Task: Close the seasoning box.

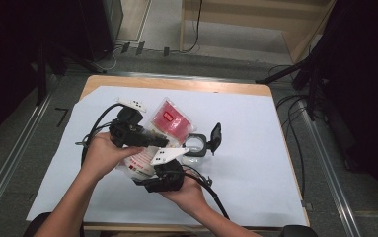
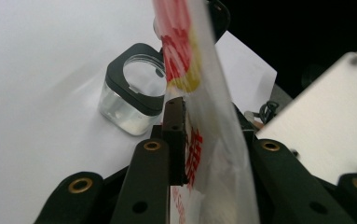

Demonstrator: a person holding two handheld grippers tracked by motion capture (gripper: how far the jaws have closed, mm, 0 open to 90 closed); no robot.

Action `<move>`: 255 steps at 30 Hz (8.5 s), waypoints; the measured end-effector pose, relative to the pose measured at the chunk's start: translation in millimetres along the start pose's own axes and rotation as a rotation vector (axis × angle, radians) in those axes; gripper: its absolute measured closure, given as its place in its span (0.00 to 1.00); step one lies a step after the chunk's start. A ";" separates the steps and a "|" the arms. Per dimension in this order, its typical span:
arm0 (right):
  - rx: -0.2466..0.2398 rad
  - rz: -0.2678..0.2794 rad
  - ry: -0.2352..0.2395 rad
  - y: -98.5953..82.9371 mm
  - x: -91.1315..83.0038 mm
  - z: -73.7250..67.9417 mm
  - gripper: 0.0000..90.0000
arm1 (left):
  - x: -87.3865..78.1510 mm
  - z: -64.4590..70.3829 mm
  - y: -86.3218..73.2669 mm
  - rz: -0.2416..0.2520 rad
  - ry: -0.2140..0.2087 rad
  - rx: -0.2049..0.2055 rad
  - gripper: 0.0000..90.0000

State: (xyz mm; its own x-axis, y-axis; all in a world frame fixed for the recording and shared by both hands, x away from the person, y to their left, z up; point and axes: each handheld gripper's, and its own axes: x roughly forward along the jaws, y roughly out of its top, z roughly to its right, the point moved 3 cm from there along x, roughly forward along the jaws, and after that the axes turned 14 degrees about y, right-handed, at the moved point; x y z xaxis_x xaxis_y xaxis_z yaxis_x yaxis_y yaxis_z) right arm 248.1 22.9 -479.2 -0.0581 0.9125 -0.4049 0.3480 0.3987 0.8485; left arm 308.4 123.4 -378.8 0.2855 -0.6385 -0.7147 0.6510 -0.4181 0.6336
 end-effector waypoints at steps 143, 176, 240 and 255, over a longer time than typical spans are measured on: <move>0.112 0.066 0.000 19.7 -11.2 -7.9 0.68 | 8.0 11.5 34.3 -0.051 0.093 -0.123 0.78; 0.088 0.049 0.018 22.4 -10.1 -13.2 0.69 | 3.7 14.2 33.5 -0.057 0.114 -0.116 0.75; 0.080 0.066 0.024 23.1 -6.9 -14.0 0.69 | 1.8 20.4 33.6 -0.070 0.134 -0.101 0.73; 0.086 0.058 0.025 22.9 -6.7 -13.9 0.69 | 2.3 18.0 32.8 -0.067 0.122 -0.104 0.74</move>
State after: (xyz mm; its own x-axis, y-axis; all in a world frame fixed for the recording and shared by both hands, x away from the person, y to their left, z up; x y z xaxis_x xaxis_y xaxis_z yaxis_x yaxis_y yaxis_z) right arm 243.4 27.2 -452.3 -0.0581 0.9361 -0.3468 0.4303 0.3370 0.8374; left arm 317.8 96.5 -354.4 0.3177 -0.5256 -0.7892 0.7391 -0.3841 0.5534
